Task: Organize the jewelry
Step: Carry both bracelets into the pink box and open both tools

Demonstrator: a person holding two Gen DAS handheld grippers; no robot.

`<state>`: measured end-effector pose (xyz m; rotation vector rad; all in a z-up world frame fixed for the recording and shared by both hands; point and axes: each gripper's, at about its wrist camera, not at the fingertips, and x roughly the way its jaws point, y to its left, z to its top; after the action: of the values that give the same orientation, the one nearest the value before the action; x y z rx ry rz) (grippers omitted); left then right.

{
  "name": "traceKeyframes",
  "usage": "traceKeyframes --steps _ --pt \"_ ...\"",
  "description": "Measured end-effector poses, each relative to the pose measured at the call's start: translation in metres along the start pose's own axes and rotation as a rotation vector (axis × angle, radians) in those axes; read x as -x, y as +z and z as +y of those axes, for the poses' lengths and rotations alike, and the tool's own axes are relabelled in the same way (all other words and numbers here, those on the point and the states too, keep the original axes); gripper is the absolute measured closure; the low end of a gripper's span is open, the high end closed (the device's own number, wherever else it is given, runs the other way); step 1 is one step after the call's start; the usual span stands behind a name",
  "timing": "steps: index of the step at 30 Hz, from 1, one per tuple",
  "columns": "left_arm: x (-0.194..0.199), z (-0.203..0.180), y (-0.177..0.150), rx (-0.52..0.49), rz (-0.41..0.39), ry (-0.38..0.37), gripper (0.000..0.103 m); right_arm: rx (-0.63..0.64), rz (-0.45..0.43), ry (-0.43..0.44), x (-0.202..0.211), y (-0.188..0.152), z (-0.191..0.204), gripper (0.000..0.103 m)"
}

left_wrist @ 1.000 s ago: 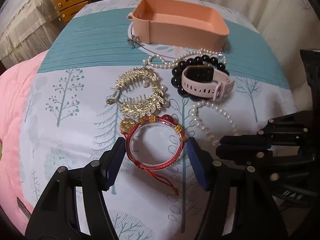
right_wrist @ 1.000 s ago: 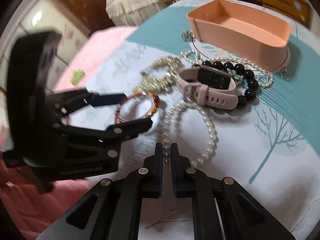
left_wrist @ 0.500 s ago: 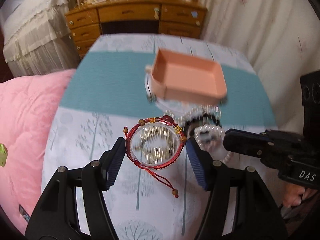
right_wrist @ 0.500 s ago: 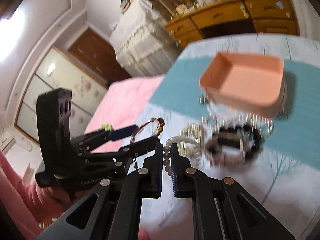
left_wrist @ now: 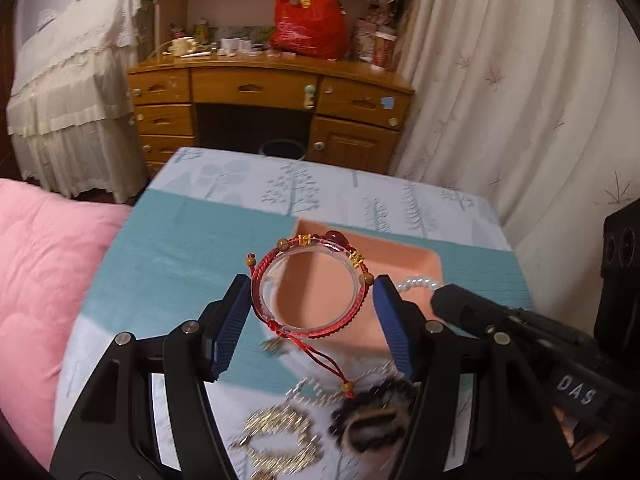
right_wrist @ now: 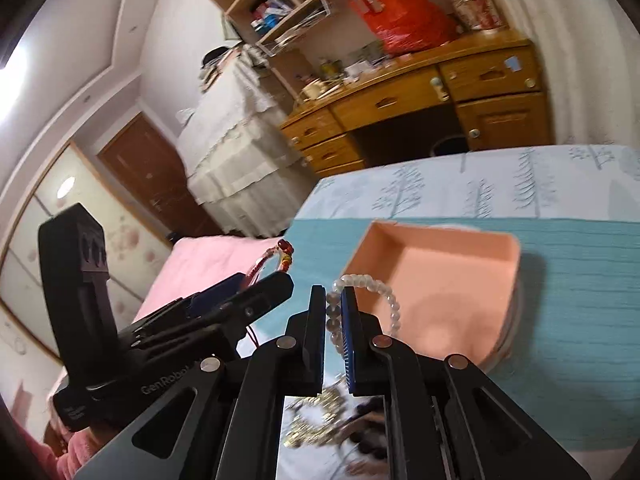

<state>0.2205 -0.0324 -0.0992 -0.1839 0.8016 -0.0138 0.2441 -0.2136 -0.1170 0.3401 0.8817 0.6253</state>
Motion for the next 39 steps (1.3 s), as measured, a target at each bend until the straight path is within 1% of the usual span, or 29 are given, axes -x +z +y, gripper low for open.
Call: traceKeyframes --steps 2,6,7,8,9,10,12,13,15,18,20,21,22,23,27,30,32,36,39 --pt "-0.014 -0.006 0.007 0.001 0.003 -0.04 0.043 -0.015 -0.011 -0.027 -0.002 0.011 -0.011 0.096" --pt "-0.04 -0.017 0.013 0.012 0.02 -0.042 0.042 -0.067 -0.025 -0.082 -0.017 0.021 -0.041 0.094" --pt "-0.047 -0.018 0.014 0.016 0.043 -0.035 0.042 -0.082 -0.013 -0.101 -0.023 0.024 -0.049 0.086" --pt "-0.054 -0.019 0.015 0.021 0.073 -0.025 0.042 -0.097 -0.001 -0.121 -0.026 0.024 -0.057 0.071" --pt "-0.056 -0.018 0.013 0.03 0.09 -0.021 0.041 -0.113 0.001 -0.135 -0.028 0.023 -0.064 0.066" --pt "-0.058 -0.016 0.012 0.039 0.102 -0.022 0.04 -0.137 -0.014 -0.139 -0.028 0.023 -0.071 0.065" --pt "-0.06 -0.011 0.009 0.045 0.109 -0.011 0.03 -0.185 -0.034 -0.122 -0.025 0.02 -0.087 0.065" --pt "-0.06 -0.009 0.007 0.043 0.111 0.002 0.028 -0.202 -0.035 -0.121 -0.024 0.016 -0.094 0.065" --pt "-0.059 -0.005 0.002 0.043 0.111 0.02 0.027 -0.222 -0.036 -0.144 -0.025 0.013 -0.104 0.065" --pt "-0.062 0.005 -0.006 0.066 0.139 0.026 0.026 -0.241 -0.03 -0.171 -0.02 0.0 -0.114 0.064" --pt "-0.062 0.012 -0.014 0.079 0.157 0.032 0.026 -0.26 -0.019 -0.181 -0.014 -0.01 -0.114 0.061" --pt "-0.06 0.015 -0.018 0.083 0.165 0.037 0.026 -0.271 -0.011 -0.187 -0.014 -0.013 -0.116 0.059" --pt "-0.06 0.018 -0.023 0.086 0.176 0.044 0.026 -0.277 -0.003 -0.193 -0.009 -0.017 -0.114 0.054" --pt "-0.059 0.021 -0.028 0.091 0.186 0.051 0.026 -0.281 0.009 -0.202 -0.008 -0.023 -0.116 0.051" --pt "-0.051 0.03 -0.05 0.109 0.226 0.074 0.026 -0.291 0.073 -0.217 -0.01 -0.039 -0.115 0.049" --pt "-0.043 0.036 -0.071 0.129 0.257 0.108 0.026 -0.322 0.128 -0.211 -0.009 -0.055 -0.113 0.037" --pt "-0.038 0.036 -0.085 0.127 0.28 0.108 0.026 -0.346 0.159 -0.21 -0.01 -0.065 -0.112 0.027" --pt "-0.031 0.033 -0.11 0.118 0.317 0.113 0.026 -0.375 0.228 -0.195 -0.013 -0.087 -0.109 0.023" --pt "-0.028 0.03 -0.126 0.1 0.337 0.106 0.026 -0.393 0.263 -0.192 -0.014 -0.104 -0.103 0.016"
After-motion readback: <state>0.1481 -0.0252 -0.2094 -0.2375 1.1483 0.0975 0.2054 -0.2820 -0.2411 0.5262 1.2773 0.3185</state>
